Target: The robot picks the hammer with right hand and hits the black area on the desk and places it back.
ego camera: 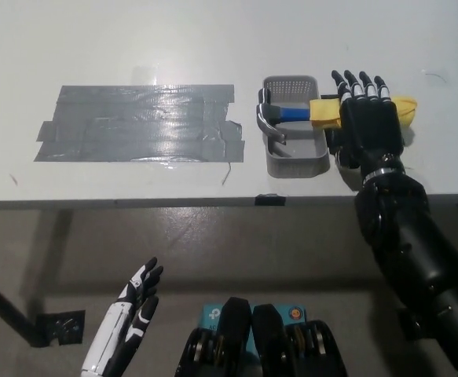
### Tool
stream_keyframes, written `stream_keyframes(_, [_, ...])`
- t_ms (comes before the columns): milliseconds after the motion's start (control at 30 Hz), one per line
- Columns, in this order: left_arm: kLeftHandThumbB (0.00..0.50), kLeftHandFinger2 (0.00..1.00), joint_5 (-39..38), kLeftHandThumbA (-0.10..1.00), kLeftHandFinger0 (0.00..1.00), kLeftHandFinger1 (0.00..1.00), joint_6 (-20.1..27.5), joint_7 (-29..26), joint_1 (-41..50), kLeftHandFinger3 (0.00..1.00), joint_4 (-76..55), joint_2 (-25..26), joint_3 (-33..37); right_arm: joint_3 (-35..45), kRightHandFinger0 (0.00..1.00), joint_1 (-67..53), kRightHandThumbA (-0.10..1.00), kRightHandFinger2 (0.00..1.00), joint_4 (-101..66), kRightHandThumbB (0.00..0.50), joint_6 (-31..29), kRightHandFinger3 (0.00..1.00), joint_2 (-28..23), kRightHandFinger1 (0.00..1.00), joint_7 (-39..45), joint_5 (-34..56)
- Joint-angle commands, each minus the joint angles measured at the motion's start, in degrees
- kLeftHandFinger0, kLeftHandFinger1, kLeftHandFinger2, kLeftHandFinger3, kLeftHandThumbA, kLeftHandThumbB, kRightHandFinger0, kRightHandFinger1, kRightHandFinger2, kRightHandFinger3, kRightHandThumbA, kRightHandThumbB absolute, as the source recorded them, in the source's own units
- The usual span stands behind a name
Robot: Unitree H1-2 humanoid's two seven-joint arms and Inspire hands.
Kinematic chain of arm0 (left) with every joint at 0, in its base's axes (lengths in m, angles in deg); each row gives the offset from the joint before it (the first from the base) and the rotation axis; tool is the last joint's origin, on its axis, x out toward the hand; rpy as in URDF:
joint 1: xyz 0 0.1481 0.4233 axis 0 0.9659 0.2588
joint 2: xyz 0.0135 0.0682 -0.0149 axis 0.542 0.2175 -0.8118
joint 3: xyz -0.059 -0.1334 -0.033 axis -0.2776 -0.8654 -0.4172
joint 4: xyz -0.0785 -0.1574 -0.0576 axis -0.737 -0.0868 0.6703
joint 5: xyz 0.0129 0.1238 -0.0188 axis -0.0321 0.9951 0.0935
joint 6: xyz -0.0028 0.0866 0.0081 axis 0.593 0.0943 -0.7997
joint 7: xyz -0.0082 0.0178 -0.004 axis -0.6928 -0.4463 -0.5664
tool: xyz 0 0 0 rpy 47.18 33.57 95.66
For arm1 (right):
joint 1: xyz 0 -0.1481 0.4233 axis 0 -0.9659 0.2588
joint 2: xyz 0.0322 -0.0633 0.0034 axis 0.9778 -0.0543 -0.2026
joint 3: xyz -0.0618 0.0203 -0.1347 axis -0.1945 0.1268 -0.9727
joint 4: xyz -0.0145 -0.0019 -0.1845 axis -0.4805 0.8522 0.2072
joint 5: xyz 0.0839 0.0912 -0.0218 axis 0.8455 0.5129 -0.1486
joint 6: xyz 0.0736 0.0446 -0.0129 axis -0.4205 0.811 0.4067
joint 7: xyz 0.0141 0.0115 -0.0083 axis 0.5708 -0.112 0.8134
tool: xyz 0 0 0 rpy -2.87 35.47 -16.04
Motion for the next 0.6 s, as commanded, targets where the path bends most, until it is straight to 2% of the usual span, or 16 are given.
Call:
stream_keyframes(0, [0.050, 1.00, -0.4, 0.96, 1.00, 1.00, 0.3, 1.0, -0.5, 1.00, -0.7, 0.7, 0.2, -0.6, 1.00, 3.9, 1.00, 1.00, 0.8, 0.262, 0.8, 1.00, 0.0, 1.00, -4.4, -0.7])
stream_keyframes(267, [0.040, 1.00, -0.3, 0.95, 1.00, 1.00, 0.2, 1.0, -0.8, 1.00, -1.0, 0.7, 0.5, -1.1, 1.00, 5.5, 1.00, 1.00, 3.1, 0.245, 1.7, 1.00, -0.3, 1.00, -5.6, -0.3])
stream_keyframes(567, [0.040, 1.00, -0.3, 0.97, 1.00, 1.00, 0.1, 1.4, -1.0, 1.00, -1.3, 1.1, 1.1, -0.2, 1.00, 6.2, 1.00, 1.00, 4.1, 0.271, 1.3, 1.00, -0.7, 1.00, -7.2, 1.1])
